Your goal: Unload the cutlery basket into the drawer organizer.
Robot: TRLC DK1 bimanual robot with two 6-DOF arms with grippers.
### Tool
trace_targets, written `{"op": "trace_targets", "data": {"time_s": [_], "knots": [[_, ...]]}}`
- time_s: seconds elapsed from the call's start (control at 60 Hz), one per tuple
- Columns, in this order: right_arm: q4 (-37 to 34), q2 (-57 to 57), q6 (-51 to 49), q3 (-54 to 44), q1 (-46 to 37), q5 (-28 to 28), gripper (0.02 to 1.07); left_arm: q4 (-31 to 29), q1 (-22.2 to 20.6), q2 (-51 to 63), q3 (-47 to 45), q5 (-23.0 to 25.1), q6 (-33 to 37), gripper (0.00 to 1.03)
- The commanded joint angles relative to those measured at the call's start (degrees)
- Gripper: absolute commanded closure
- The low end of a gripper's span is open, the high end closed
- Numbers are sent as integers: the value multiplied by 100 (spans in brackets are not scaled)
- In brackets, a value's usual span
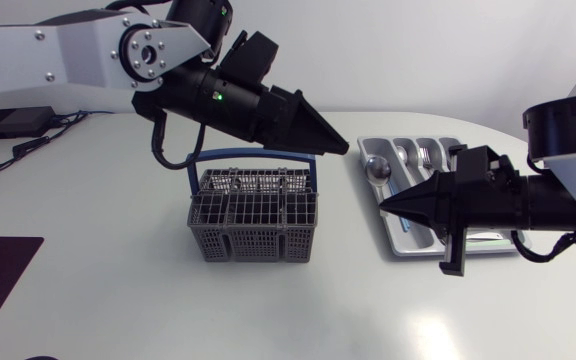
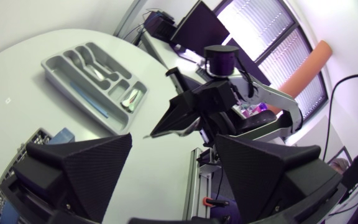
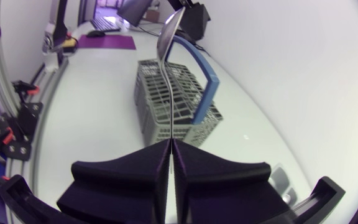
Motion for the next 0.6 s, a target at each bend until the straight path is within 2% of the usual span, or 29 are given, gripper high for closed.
{"op": "trace_targets", "data": {"time_s": [0.0, 0.05, 0.1, 0.15, 0.283, 0.417, 0.583], "knots": [[673, -335, 82, -626, 189, 731, 101, -255, -45, -71, 360, -244, -118, 3], [981, -511, 118, -837, 382, 1127, 101, -352, -89, 8, 475, -666, -259, 3], [1332, -634, -32, -1101, 452, 1575, 101, -563, -124, 96, 589, -745, -233, 4], [1772, -783, -58, -1365, 654, 2059, 101, -607, -124, 202, 694, -1017, -382, 4], [2580, -1065, -155, -1813, 927, 2823, 101, -1046, -212, 492, 1028, -1290, -523, 4], [3459, -1390, -392, -2191, 1402, 3887, 101, -1477, -415, 747, 1292, -1597, -646, 4], [4505, -1117, -638, -2419, 1894, 5056, 101, -1468, -485, 852, 1389, -1870, -971, 4]]}}
